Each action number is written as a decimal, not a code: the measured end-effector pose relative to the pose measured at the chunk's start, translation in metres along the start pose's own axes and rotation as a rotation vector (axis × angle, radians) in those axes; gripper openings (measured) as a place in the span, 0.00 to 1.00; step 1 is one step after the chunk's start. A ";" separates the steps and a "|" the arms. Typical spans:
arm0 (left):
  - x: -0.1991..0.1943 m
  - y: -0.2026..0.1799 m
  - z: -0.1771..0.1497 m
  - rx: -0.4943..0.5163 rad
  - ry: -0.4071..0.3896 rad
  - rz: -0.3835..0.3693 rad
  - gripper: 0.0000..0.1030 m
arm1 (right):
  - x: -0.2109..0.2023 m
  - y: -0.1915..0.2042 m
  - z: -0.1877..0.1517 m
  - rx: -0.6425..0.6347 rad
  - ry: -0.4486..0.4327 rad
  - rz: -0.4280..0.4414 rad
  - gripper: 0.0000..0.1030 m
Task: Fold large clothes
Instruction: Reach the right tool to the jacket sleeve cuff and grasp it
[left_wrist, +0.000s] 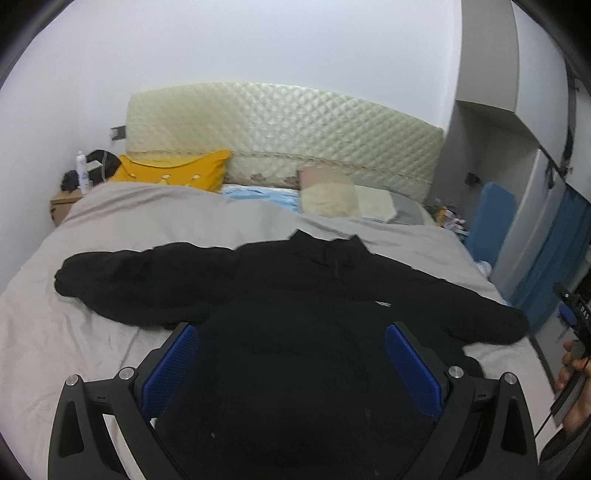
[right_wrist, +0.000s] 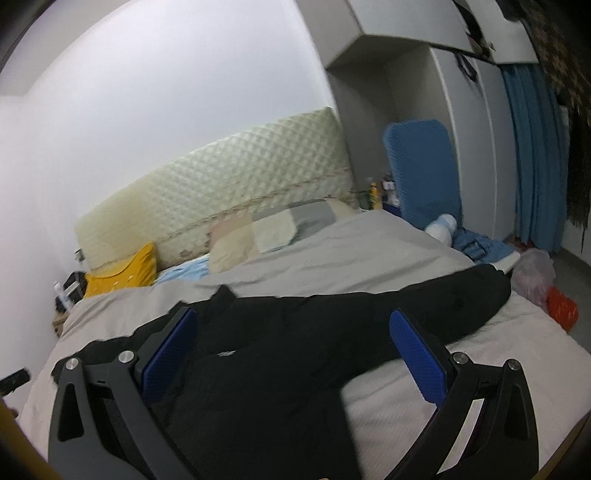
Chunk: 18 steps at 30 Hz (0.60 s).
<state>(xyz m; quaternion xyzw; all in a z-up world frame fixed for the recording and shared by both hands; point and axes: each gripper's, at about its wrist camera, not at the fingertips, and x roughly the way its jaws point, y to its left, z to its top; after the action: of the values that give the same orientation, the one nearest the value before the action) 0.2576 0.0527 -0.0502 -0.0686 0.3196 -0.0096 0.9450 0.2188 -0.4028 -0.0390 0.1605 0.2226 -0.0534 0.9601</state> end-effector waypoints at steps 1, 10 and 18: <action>0.004 0.003 -0.002 -0.004 -0.005 0.004 0.99 | 0.012 -0.013 0.000 0.023 0.006 -0.013 1.00; 0.057 0.035 -0.031 -0.036 0.035 0.064 0.99 | 0.118 -0.123 -0.015 0.191 0.034 -0.107 0.96; 0.099 0.037 -0.045 -0.006 0.057 0.097 0.99 | 0.178 -0.230 -0.024 0.276 0.052 -0.331 0.95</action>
<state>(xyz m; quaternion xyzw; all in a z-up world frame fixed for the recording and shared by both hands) 0.3075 0.0772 -0.1502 -0.0554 0.3496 0.0349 0.9346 0.3280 -0.6171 -0.2042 0.2530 0.2612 -0.2360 0.9012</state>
